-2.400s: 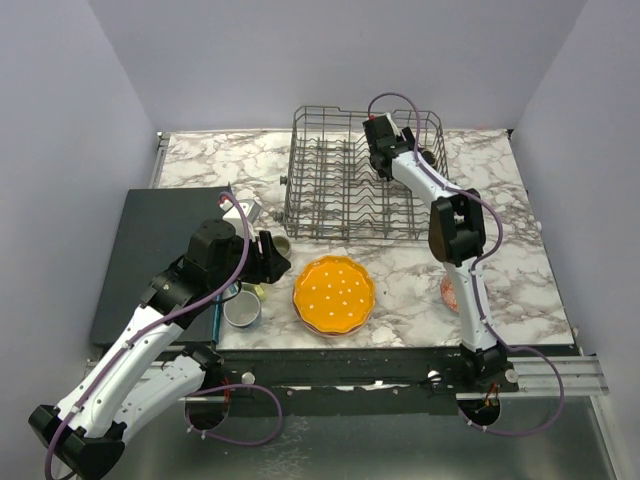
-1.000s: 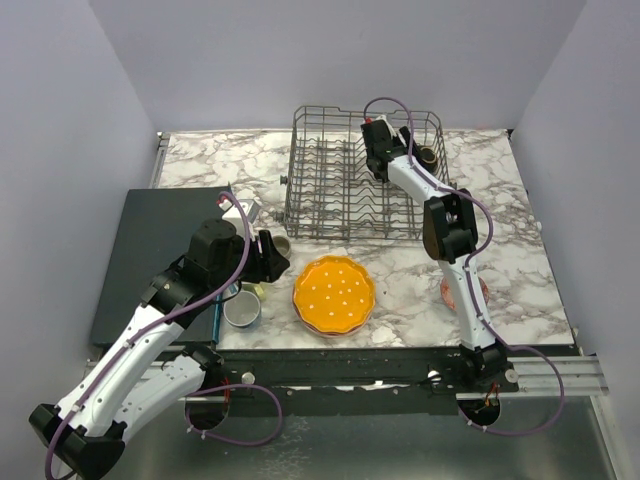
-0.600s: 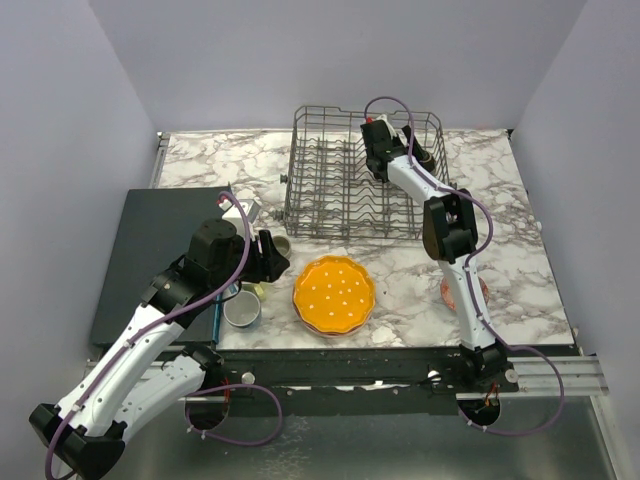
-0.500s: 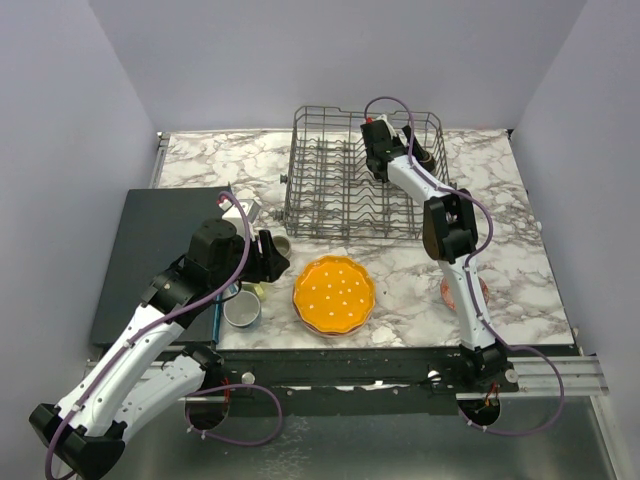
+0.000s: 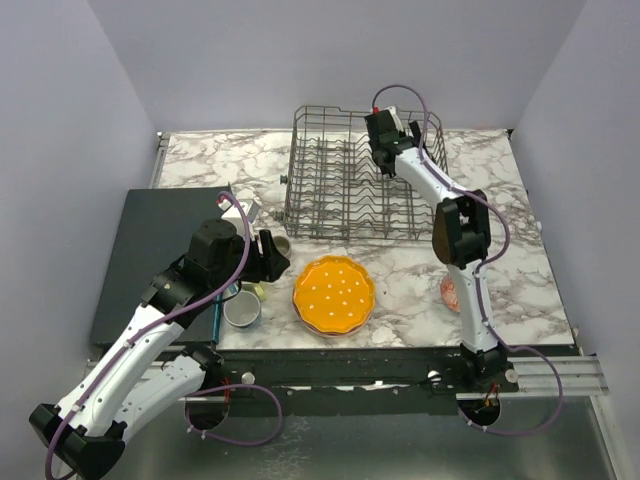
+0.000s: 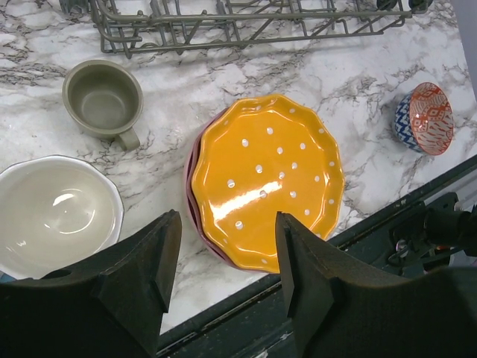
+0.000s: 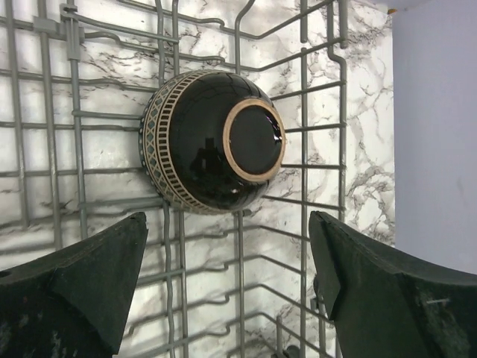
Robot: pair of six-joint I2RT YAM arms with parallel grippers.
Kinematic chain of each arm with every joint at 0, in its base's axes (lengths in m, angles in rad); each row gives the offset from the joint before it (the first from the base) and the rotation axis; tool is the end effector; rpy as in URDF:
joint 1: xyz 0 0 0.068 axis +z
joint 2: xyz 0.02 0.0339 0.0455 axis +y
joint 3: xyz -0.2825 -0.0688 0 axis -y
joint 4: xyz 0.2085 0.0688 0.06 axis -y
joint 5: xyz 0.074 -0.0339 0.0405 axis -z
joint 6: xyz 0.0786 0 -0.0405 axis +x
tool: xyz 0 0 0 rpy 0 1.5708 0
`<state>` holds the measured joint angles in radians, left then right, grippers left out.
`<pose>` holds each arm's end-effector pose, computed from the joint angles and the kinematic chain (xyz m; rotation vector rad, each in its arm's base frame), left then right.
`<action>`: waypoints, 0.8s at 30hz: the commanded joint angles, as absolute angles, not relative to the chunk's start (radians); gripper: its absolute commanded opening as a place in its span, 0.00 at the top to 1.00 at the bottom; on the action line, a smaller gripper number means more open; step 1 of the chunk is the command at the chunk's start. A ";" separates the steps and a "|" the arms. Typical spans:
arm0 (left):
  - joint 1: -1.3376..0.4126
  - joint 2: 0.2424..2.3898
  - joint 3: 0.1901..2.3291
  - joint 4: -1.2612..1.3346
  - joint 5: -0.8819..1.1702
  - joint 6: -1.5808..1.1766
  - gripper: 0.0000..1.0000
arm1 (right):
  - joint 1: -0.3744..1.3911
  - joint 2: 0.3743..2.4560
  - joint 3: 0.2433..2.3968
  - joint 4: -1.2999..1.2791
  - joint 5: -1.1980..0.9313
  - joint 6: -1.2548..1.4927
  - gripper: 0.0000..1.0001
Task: Load the mixed dishes into the dish rack
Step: Turn the bowl upside down on the dish rack.
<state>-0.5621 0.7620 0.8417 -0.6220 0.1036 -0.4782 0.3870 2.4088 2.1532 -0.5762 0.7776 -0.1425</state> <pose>0.1218 -0.0863 0.3064 0.1563 2.1911 -0.7153 0.5157 0.1506 0.2117 -0.2398 2.2236 -0.7938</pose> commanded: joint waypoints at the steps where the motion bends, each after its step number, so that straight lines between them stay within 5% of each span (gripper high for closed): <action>1: -0.555 0.745 0.835 -0.608 0.077 -0.483 0.38 | 0.393 2.283 2.089 -0.624 0.680 -0.035 0.05; 24: -0.555 0.795 0.882 -0.628 0.090 -0.491 0.09 | 0.394 1.680 1.572 -0.621 0.482 0.154 0.04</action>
